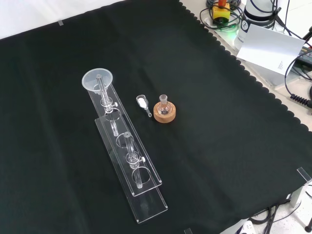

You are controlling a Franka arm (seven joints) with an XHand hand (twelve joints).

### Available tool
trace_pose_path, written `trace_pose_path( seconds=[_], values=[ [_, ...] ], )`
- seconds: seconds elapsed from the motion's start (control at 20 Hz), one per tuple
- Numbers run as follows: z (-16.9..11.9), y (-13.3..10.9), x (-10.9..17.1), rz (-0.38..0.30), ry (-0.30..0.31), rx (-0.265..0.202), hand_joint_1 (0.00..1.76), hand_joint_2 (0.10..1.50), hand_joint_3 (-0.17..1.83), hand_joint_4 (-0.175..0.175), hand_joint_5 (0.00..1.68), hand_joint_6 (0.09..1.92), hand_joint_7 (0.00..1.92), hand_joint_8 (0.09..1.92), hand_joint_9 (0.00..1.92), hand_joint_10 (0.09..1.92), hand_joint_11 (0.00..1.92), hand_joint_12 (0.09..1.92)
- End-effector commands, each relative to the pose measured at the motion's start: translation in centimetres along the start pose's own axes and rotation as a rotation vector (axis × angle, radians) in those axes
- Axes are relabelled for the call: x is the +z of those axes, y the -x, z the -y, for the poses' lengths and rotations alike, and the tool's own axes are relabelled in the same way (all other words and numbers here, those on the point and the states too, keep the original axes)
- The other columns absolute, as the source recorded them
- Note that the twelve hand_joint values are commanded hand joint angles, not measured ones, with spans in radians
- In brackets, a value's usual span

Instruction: Pick up the funnel from the transparent funnel stand.

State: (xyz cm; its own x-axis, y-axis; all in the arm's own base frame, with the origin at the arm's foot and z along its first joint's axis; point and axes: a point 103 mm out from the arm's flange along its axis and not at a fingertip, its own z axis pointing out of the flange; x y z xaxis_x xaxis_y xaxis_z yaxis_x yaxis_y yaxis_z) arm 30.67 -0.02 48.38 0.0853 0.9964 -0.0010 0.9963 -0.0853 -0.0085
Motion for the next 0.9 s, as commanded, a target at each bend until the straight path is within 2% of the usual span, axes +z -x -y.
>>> trace_pose_path(
  seconds=[0.05,0.2,0.45,0.55,0.6,0.65,0.9],
  values=[
    [0.0,-0.2,-0.1,0.02,0.007,0.01,0.14,1.06,0.49,-0.003,0.18,0.18,0.03,0.45,0.17,0.65,0.03,1.38],
    [-0.2,0.1,-0.1,0.006,0.009,0.006,0.01,1.17,0.43,0.009,0.16,0.09,0.0,0.39,0.12,0.64,0.0,1.37],
    [-0.4,0.7,0.1,0.013,-0.003,0.019,0.0,1.18,0.42,0.011,0.16,0.09,0.0,0.38,0.12,0.64,0.0,1.37],
    [-0.7,1.9,0.4,0.008,-0.008,0.035,0.0,1.18,0.42,0.012,0.16,0.09,0.0,0.38,0.12,0.64,0.0,1.37],
    [-0.7,2.1,0.5,0.012,-0.011,0.042,0.0,1.18,0.42,0.012,0.17,0.09,0.0,0.38,0.12,0.64,0.0,1.37],
    [-0.8,2.0,0.7,0.066,-0.007,0.013,0.0,1.18,0.42,0.012,0.17,0.09,0.0,0.38,0.12,0.64,0.0,1.37],
    [-2.8,3.9,1.9,0.026,-0.042,0.063,0.0,1.19,0.4,0.011,0.17,0.09,0.0,0.4,0.13,0.64,0.0,1.37]
  ],
)
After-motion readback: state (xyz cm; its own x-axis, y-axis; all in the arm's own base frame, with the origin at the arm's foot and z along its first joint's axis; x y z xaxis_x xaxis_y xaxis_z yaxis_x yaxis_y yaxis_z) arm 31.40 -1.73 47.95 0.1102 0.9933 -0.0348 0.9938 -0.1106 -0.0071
